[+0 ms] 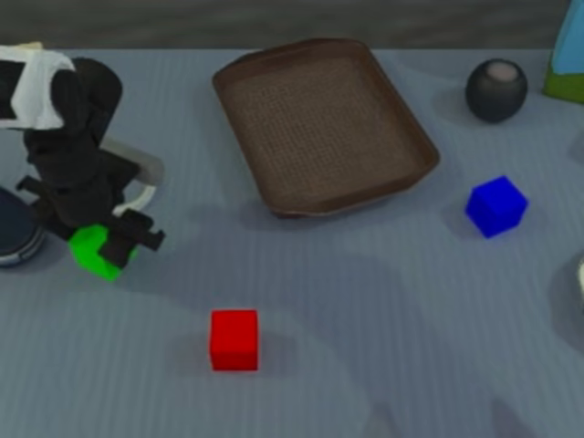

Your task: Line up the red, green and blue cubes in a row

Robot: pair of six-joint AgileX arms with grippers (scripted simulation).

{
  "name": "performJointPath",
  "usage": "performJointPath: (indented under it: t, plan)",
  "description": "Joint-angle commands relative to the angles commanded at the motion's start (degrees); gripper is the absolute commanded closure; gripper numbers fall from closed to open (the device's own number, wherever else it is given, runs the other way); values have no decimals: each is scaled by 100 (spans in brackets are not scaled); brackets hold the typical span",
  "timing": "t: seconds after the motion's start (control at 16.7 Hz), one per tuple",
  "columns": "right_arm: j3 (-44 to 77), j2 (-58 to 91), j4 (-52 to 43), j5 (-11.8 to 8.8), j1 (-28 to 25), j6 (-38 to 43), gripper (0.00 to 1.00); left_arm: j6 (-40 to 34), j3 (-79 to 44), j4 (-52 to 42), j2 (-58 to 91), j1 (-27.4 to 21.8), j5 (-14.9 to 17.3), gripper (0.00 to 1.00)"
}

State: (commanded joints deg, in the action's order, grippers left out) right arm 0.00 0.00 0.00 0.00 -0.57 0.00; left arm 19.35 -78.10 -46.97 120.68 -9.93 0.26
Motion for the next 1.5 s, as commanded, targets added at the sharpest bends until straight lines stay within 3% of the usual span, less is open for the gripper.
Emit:
performJointPath:
  t: [0.3, 0.6, 0.78, 1.02, 1.5]
  plan:
    - [0, 0, 0, 0, 0, 0, 0, 3, -445, -930, -452, 56, -7, 100]
    - [0, 0, 0, 0, 0, 0, 0, 2, -453, -947, -457, 19, -11, 100]
    - [0, 0, 0, 0, 0, 0, 0, -374, -564, -995, -412, -239, -12, 100]
    - [0, 0, 0, 0, 0, 0, 0, -1715, -855, -1183, -238, -1007, -17, 100]
    - [0, 0, 0, 0, 0, 0, 0, -5555, -1378, -1572, -32, -3024, -24, 100]
